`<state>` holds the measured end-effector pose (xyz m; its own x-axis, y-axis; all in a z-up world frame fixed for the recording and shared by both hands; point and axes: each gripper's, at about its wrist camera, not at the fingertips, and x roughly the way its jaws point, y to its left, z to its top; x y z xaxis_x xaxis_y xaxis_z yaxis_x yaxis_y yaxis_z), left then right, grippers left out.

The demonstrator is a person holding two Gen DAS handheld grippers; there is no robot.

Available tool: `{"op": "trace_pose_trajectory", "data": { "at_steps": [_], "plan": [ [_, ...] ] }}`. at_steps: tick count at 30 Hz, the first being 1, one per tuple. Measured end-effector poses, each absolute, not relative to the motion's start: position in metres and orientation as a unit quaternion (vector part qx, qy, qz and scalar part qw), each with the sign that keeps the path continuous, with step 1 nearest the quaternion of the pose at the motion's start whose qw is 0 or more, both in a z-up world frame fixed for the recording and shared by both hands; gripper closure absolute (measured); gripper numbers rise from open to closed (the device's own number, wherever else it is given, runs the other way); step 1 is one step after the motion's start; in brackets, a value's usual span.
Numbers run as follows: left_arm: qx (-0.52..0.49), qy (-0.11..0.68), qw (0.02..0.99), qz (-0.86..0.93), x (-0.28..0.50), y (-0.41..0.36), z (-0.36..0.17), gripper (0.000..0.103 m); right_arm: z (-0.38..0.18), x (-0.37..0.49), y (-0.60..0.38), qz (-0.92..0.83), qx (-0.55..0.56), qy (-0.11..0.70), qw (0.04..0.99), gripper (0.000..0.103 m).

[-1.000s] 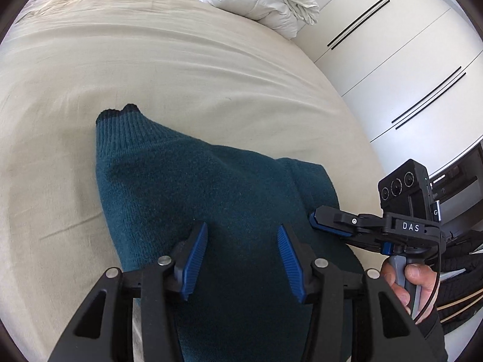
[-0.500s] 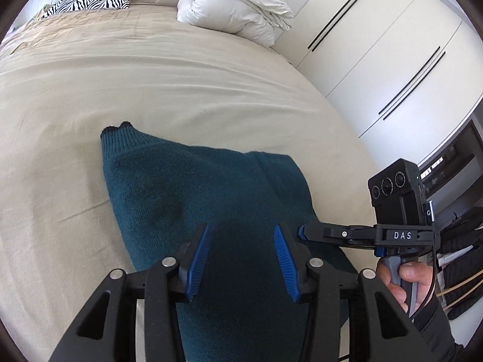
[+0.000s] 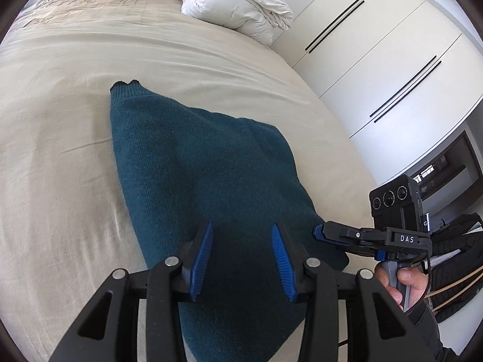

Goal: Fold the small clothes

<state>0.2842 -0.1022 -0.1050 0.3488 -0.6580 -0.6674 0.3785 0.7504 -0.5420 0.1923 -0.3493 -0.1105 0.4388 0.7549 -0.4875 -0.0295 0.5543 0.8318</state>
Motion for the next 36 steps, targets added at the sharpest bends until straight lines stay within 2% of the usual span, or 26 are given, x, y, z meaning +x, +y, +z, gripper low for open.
{"op": "trace_pose_trajectory", "data": {
  "at_steps": [2, 5, 8, 9, 10, 11, 12, 13, 20, 22, 27, 36],
  "plan": [
    [-0.131, 0.478, 0.807, -0.322, 0.281, -0.109, -0.117, 0.059, -0.128, 0.182, -0.349, 0.242, 0.381, 0.485, 0.749, 0.089],
    [-0.141, 0.483, 0.802, -0.321, 0.287, -0.111, -0.121, 0.059, -0.138, 0.176, -0.353, 0.241, 0.384, 0.476, 0.753, 0.093],
    [-0.138, 0.468, 0.812, -0.321, 0.279, -0.106, -0.104, 0.058, -0.118, 0.166, -0.358, 0.227, 0.373, 0.475, 0.764, 0.087],
    [-0.147, 0.453, 0.817, -0.324, 0.275, -0.1, -0.096, 0.051, -0.109, 0.162, -0.36, 0.225, 0.366, 0.467, 0.773, 0.084],
    [-0.157, 0.436, 0.826, -0.321, 0.27, -0.091, -0.088, 0.039, -0.101, 0.157, -0.365, 0.222, 0.364, 0.455, 0.782, 0.075],
    [-0.169, 0.42, 0.836, -0.311, 0.267, -0.08, -0.082, 0.033, -0.091, 0.148, -0.378, 0.216, 0.367, 0.443, 0.789, 0.053],
    [-0.18, 0.41, 0.843, -0.298, 0.268, -0.07, -0.079, 0.022, -0.085, 0.145, -0.386, 0.202, 0.369, 0.433, 0.797, 0.04],
    [-0.189, 0.411, 0.844, -0.289, 0.271, -0.062, -0.081, 0.019, -0.079, 0.144, -0.394, 0.187, 0.366, 0.423, 0.807, 0.026],
    [-0.251, 0.501, 0.783, -0.272, 0.31, -0.042, -0.127, 0.022, -0.095, 0.19, -0.423, 0.151, 0.377, 0.494, 0.769, 0.026],
    [-0.242, 0.527, 0.769, -0.267, 0.317, -0.049, -0.138, 0.022, -0.104, 0.203, -0.428, 0.164, 0.383, 0.515, 0.749, 0.028],
    [-0.247, 0.549, 0.748, -0.281, 0.329, -0.063, -0.145, 0.022, -0.109, 0.226, -0.426, 0.172, 0.361, 0.552, 0.732, 0.028],
    [-0.221, 0.572, 0.75, -0.248, 0.337, -0.075, -0.147, 0.04, -0.108, 0.267, -0.377, 0.184, 0.285, 0.598, 0.726, 0.051]
  ]
}}
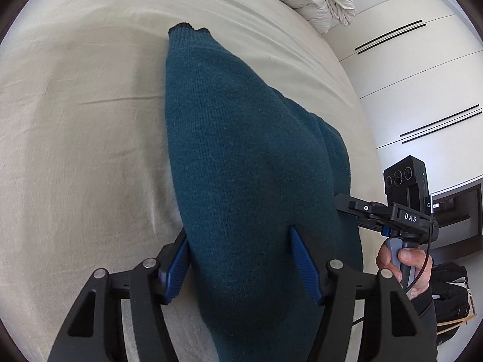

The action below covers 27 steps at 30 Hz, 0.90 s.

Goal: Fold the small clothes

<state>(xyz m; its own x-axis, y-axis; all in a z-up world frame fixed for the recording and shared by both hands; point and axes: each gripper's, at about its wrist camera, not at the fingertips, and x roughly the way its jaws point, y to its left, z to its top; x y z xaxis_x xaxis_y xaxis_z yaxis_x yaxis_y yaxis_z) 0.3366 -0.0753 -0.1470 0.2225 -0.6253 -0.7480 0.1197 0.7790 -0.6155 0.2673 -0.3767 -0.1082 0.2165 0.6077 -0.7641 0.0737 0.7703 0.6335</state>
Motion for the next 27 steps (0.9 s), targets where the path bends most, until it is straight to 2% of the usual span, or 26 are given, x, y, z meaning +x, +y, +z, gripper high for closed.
{"op": "trace_pose_trajectory", "data": {
  "at_steps": [2, 4, 8, 14, 21, 27],
  "plan": [
    [-0.216, 0.573, 0.754, -0.241, 0.336, -0.077, -0.147, 0.046, -0.108, 0.27, -0.372, 0.175, 0.267, 0.601, 0.733, 0.062],
    [-0.203, 0.574, 0.759, -0.232, 0.335, -0.081, -0.144, 0.054, -0.103, 0.27, -0.369, 0.166, 0.252, 0.6, 0.741, 0.069],
    [-0.162, 0.567, 0.777, -0.218, 0.33, -0.093, -0.125, 0.061, -0.087, 0.264, -0.342, 0.134, 0.184, 0.589, 0.775, 0.08],
    [-0.136, 0.537, 0.804, -0.214, 0.286, -0.07, -0.084, 0.063, -0.038, 0.225, -0.316, 0.128, 0.145, 0.554, 0.81, 0.083],
    [-0.121, 0.513, 0.823, -0.211, 0.209, -0.004, -0.037, 0.063, 0.015, 0.149, -0.26, 0.188, 0.142, 0.52, 0.821, 0.083],
    [-0.113, 0.506, 0.833, -0.193, 0.143, 0.053, -0.026, 0.063, 0.028, 0.092, -0.194, 0.232, 0.129, 0.52, 0.812, 0.083]
  ]
}}
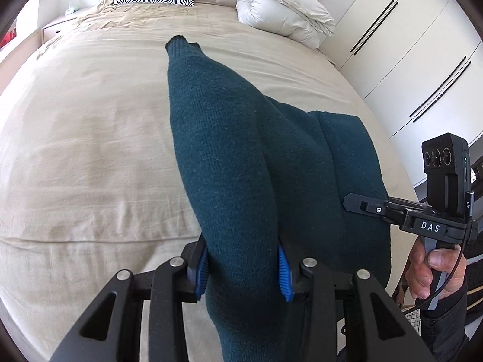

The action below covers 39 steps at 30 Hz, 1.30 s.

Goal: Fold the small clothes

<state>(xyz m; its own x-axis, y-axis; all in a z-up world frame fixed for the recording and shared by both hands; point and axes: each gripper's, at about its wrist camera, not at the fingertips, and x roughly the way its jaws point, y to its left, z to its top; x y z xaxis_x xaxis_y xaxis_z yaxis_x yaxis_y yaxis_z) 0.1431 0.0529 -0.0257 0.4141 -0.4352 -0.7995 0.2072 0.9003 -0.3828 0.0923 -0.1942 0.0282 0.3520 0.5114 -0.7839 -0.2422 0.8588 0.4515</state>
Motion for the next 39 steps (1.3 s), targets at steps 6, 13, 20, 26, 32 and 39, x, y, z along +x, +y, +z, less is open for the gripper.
{"op": "trace_pose_trajectory", "data": {
  "at_steps": [6, 13, 20, 26, 32, 39],
  "plan": [
    [-0.138, 0.528, 0.819, -0.179, 0.105, 0.088, -0.057, 0.063, -0.002, 0.061, -0.149, 0.248, 0.145, 0.538, 0.792, 0.083],
    [-0.168, 0.556, 0.796, -0.171, 0.103, 0.096, -0.116, 0.057, -0.065, 0.059, -0.131, 0.233, 0.168, 0.569, 0.771, 0.082],
    [-0.215, 0.541, 0.793, -0.18, 0.096, 0.114, -0.134, 0.042, -0.113, 0.054, -0.175, 0.215, 0.306, 0.564, 0.736, 0.055],
    [-0.171, 0.49, 0.845, -0.129, 0.076, 0.129, -0.086, 0.044, -0.08, 0.032, -0.214, 0.157, 0.333, 0.507, 0.779, 0.05],
    [-0.152, 0.457, 0.854, -0.198, 0.077, 0.099, -0.065, 0.042, -0.039, 0.005, -0.203, 0.279, 0.356, 0.45, 0.77, 0.051],
    [-0.164, 0.473, 0.841, -0.203, 0.082, 0.081, -0.096, 0.043, -0.101, 0.009, -0.18, 0.3, 0.362, 0.494, 0.732, 0.055]
  ]
}}
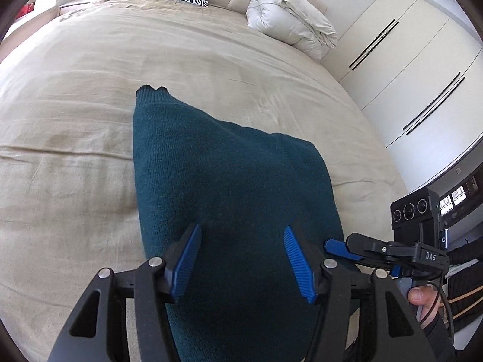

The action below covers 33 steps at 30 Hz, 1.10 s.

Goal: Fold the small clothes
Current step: 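Open both grippers and lift them away from the folded sweater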

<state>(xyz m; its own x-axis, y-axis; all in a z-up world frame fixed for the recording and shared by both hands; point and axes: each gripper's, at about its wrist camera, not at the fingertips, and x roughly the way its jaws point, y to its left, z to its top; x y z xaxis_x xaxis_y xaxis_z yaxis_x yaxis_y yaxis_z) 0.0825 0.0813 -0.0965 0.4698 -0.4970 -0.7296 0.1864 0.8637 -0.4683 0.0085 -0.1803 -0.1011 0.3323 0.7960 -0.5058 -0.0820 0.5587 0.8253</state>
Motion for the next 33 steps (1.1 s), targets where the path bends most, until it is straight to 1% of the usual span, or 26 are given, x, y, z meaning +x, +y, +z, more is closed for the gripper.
{"op": "trace_pose_trajectory", "data": {
  "at_steps": [2, 3, 5, 7, 8, 10, 11, 12, 13, 14, 15, 16, 17, 18, 19, 20, 22, 24, 26, 29, 33],
  "plan": [
    [-0.158, 0.47, 0.844, -0.205, 0.081, 0.079, -0.099, 0.043, -0.115, 0.006, -0.192, 0.316, 0.385, 0.477, 0.724, 0.066],
    [-0.155, 0.466, 0.846, -0.207, 0.08, 0.079, -0.1, 0.043, -0.117, 0.004, -0.198, 0.317, 0.396, 0.471, 0.722, 0.067],
    [-0.155, 0.457, 0.851, -0.208, 0.077, 0.08, -0.102, 0.043, -0.116, -0.001, -0.205, 0.312, 0.396, 0.459, 0.732, 0.065],
    [-0.159, 0.442, 0.86, -0.2, 0.068, 0.084, -0.097, 0.043, -0.102, -0.01, -0.21, 0.285, 0.367, 0.452, 0.762, 0.064],
    [-0.151, 0.434, 0.867, -0.193, 0.063, 0.083, -0.092, 0.043, -0.091, -0.019, -0.213, 0.269, 0.346, 0.449, 0.778, 0.063],
    [-0.119, 0.405, 0.891, -0.168, 0.053, 0.079, -0.078, 0.042, -0.067, -0.032, -0.211, 0.232, 0.294, 0.438, 0.817, 0.056],
    [-0.102, 0.387, 0.904, -0.152, 0.045, 0.078, -0.069, 0.042, -0.053, -0.039, -0.209, 0.215, 0.264, 0.426, 0.838, 0.056],
    [-0.086, 0.364, 0.917, -0.136, 0.039, 0.079, -0.059, 0.036, -0.039, -0.046, -0.206, 0.202, 0.237, 0.411, 0.857, 0.056],
    [-0.072, 0.337, 0.932, -0.116, 0.031, 0.08, -0.048, 0.025, -0.025, -0.053, -0.203, 0.189, 0.212, 0.394, 0.874, 0.054],
    [-0.057, 0.305, 0.946, -0.09, 0.02, 0.081, -0.036, 0.017, -0.008, -0.062, -0.199, 0.17, 0.186, 0.375, 0.892, 0.05],
    [-0.042, 0.271, 0.959, -0.066, 0.008, 0.083, -0.023, 0.004, 0.006, -0.069, -0.194, 0.151, 0.162, 0.354, 0.908, 0.047],
    [-0.028, 0.232, 0.971, -0.044, -0.005, 0.084, -0.01, 0.0, 0.022, -0.079, -0.191, 0.135, 0.143, 0.328, 0.924, 0.039],
    [-0.014, 0.193, 0.981, -0.026, -0.019, 0.084, 0.004, 0.0, 0.038, -0.088, -0.186, 0.123, 0.128, 0.298, 0.938, 0.027],
    [0.0, 0.159, 0.987, -0.011, -0.03, 0.085, 0.016, 0.0, 0.055, -0.096, -0.182, 0.113, 0.118, 0.264, 0.951, 0.019],
    [0.012, 0.134, 0.991, 0.002, -0.04, 0.084, 0.026, 0.0, 0.068, -0.105, -0.179, 0.104, 0.114, 0.23, 0.961, 0.005],
    [0.022, 0.116, 0.993, 0.013, -0.048, 0.083, 0.037, 0.0, 0.084, -0.115, -0.177, 0.098, 0.111, 0.194, 0.97, 0.0],
    [0.037, 0.088, 0.995, 0.019, -0.064, 0.08, 0.056, 0.0, 0.114, -0.128, -0.175, 0.09, 0.098, 0.142, 0.981, 0.0],
    [0.046, 0.075, 0.996, 0.021, -0.075, 0.078, 0.072, 0.0, 0.138, -0.139, -0.169, 0.071, 0.072, 0.118, 0.988, 0.0],
    [0.031, 0.08, 0.996, 0.027, -0.08, 0.08, 0.081, 0.0, 0.158, -0.147, -0.163, 0.079, 0.059, 0.099, 0.99, 0.0],
    [0.009, 0.118, 0.993, 0.02, -0.077, 0.084, 0.088, 0.0, 0.184, -0.161, -0.161, 0.095, 0.055, 0.086, 0.99, 0.0],
    [0.011, 0.136, 0.989, 0.052, -0.075, 0.081, 0.078, 0.0, 0.2, -0.172, -0.156, 0.095, 0.05, 0.106, 0.989, 0.0]
  ]
}}
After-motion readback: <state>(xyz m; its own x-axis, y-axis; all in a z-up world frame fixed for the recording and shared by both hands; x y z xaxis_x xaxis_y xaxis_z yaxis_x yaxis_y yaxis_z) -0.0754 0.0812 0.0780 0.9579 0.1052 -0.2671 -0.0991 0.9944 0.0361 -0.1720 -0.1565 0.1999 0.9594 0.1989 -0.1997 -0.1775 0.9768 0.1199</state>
